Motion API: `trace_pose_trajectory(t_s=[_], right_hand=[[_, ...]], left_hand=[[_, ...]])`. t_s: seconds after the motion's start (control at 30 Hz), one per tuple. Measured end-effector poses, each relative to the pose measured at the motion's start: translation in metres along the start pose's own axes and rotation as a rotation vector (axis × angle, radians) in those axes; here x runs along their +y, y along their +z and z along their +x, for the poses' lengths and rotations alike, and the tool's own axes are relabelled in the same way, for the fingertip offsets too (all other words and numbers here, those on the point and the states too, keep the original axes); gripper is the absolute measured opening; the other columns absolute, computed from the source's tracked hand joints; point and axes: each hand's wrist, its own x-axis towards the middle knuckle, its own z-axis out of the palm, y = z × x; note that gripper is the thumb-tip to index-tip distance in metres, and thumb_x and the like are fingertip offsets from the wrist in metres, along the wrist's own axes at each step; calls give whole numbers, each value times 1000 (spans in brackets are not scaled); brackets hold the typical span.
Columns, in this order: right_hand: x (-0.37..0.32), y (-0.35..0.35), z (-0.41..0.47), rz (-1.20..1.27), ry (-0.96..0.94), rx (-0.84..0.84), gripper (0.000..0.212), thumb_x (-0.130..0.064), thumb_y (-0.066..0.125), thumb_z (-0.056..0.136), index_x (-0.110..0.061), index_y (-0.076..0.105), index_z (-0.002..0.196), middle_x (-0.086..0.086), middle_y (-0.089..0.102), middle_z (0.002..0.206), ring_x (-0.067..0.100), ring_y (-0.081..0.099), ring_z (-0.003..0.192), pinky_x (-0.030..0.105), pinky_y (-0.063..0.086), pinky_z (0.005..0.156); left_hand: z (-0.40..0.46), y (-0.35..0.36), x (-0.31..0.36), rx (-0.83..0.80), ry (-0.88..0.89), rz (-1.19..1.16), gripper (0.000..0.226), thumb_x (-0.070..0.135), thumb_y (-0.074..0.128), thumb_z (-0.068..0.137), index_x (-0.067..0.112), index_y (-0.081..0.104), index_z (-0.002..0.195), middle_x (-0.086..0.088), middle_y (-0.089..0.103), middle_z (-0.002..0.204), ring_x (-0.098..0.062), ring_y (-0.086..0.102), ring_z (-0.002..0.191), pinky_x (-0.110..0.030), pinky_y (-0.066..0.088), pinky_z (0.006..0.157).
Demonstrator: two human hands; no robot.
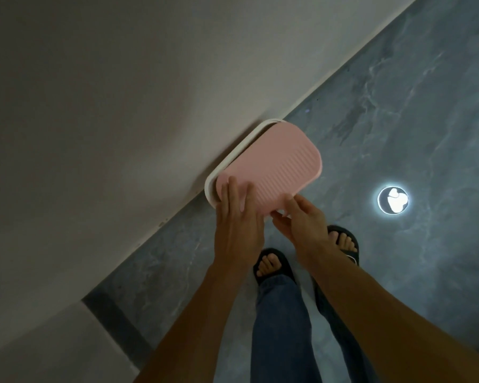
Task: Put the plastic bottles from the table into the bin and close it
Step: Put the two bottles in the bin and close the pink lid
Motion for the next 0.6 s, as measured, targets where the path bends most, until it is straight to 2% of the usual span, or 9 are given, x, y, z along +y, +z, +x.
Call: trace_pose_trajectory(t_s=[0.1, 0.17, 0.23, 0.37, 0.5, 0.53, 0.6], right_hand=[[3, 1, 11, -34, -20, 55, 28, -21, 58, 100, -4, 65, 121, 15, 68, 115, 21, 70, 99, 29, 61, 83], [3, 4, 19, 4, -4, 111, 34, -17, 63, 96, 5, 59, 121, 23, 63, 120, 28, 69, 104, 38, 62, 85], [4, 5, 23, 47, 19, 139, 33, -13, 67, 94, 6, 57, 119, 25, 62, 119, 30, 68, 104, 42, 62, 85], [5, 0, 25, 51, 43, 124, 26, -12, 72, 90, 2, 65, 110, 20, 68, 113, 28, 71, 99, 38, 64, 80], [2, -5, 33, -6, 91, 119, 49, -19, 82, 81, -2, 61, 122, 16, 68, 114, 26, 76, 89, 37, 64, 79], [2, -7, 35, -28, 97, 109, 47, -21, 84, 79, -4, 64, 118, 15, 70, 112, 25, 77, 86, 37, 64, 79], [0, -10, 38, -84, 82, 89, 25, -23, 85, 78, -10, 72, 95, 14, 74, 103, 24, 77, 84, 35, 64, 78]], left_hand=[[-1, 5, 0, 38, -1, -12, 69, 29, 51, 104, 11, 21, 163, -18, 0, 172, -34, -5, 160, -51, 28, 126], [-1, 8, 0, 51, 8, -16, 68, 27, 53, 103, 10, 24, 162, -19, 3, 172, -35, 0, 160, -52, 32, 124], [-3, 12, 0, 62, 6, -8, 67, 27, 54, 103, 9, 26, 161, -19, 7, 172, -36, 5, 160, -52, 34, 122], [-7, 15, -2, 87, -16, 28, 68, 28, 57, 100, 10, 29, 160, -18, 11, 171, -35, 11, 159, -54, 36, 121], [-10, 16, -8, 102, 12, 53, 69, 26, 57, 99, 10, 29, 160, -18, 15, 171, -34, 14, 158, -54, 37, 120], [-10, 16, -9, 106, 17, 59, 68, 26, 56, 100, 10, 29, 160, -18, 16, 170, -34, 14, 158, -54, 37, 120], [-10, 15, -10, 112, 26, 75, 67, 27, 54, 101, 9, 28, 161, -18, 15, 171, -34, 13, 159, -54, 35, 121]])
